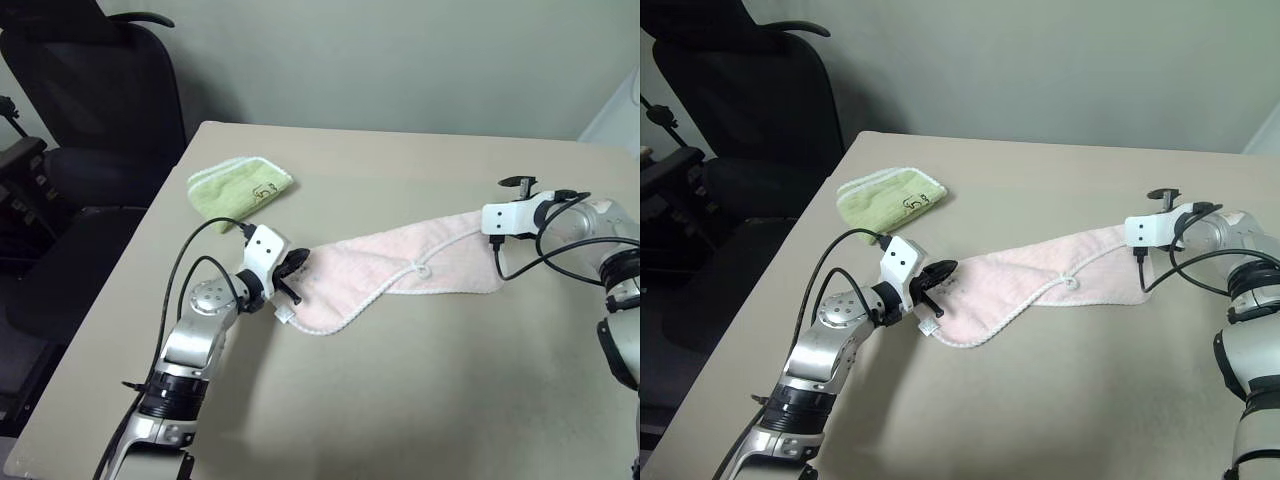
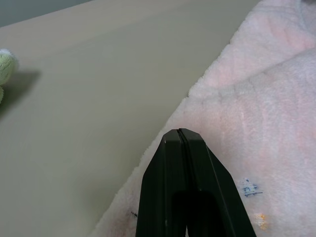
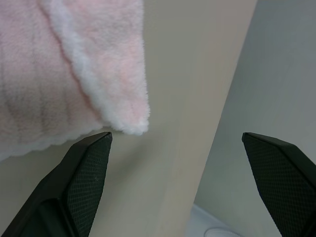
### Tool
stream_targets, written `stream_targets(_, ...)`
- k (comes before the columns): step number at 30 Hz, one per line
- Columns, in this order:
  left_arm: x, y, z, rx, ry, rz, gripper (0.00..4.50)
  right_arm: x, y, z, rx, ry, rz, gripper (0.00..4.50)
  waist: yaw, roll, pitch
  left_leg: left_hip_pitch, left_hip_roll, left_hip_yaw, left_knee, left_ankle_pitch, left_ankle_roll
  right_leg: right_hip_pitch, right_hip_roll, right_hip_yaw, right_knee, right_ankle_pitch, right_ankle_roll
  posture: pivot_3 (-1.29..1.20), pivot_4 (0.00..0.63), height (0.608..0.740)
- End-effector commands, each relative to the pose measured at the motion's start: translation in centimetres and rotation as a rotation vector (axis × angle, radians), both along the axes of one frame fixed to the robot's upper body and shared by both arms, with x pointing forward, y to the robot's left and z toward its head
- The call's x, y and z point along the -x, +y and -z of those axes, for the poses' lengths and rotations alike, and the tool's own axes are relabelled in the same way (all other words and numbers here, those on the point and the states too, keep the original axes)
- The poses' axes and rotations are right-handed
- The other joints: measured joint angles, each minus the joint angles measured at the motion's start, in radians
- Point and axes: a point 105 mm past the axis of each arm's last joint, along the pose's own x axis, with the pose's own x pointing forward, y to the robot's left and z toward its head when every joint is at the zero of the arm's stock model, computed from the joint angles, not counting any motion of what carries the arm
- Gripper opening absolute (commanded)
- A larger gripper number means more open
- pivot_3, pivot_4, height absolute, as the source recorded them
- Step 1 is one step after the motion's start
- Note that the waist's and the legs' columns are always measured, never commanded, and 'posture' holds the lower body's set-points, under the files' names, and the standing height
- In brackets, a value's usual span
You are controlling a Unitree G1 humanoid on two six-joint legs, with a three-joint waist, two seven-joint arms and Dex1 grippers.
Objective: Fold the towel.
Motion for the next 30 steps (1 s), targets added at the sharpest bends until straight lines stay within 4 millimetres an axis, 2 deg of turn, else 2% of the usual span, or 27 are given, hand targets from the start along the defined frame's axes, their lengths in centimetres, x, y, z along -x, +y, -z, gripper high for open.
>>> stream_targets(1, -0.1, -0.3, -1.6, 0.003, -0.057, 0.012, 0.00, -0.4, 0.0, -1.1, 0.043, -0.040, -0.006, 4.46, 0.000, 0.000, 0.000, 0.000, 0.000, 0.000, 0.000, 0.000, 0.000, 0.000, 0.000, 0.000, 0.000, 0.000, 0.000, 0.00, 0.150, 0.740)
stream_targets(18, 0.1, 0.2, -1.5, 0.012, -0.058, -0.024, 0.00, -1.3, 1.5, 0.4, 0.084, -0.052, -0.023, 4.46, -0.001, 0.000, 0.000, 0.000, 0.000, 0.000, -0.001, -0.001, -0.001, -0.001, 0.000, 0.000, 0.000, 0.000, -0.001, 0.00, 0.150, 0.740)
stream_targets(22, 0.3, 0.4, -1.5, 0.011, -0.057, -0.031, 0.00, -1.2, 1.6, 0.6, 0.081, -0.042, -0.027, 3.57, 0.000, 0.000, 0.000, 0.000, 0.000, 0.000, -0.001, -0.001, -0.001, -0.001, 0.000, 0.000, 0.000, 0.000, -0.001, 0.00, 0.150, 0.740)
stream_targets(30, 0.3, 0.4, -1.7, -0.003, -0.066, -0.020, 0.00, -1.0, 1.5, 0.6, 0.060, -0.035, -0.034, 0.62, 0.000, 0.000, 0.000, 0.000, 0.000, 0.000, -0.001, -0.001, -0.002, -0.001, 0.000, 0.000, 0.000, 0.000, -0.001, 0.00, 0.150, 0.740)
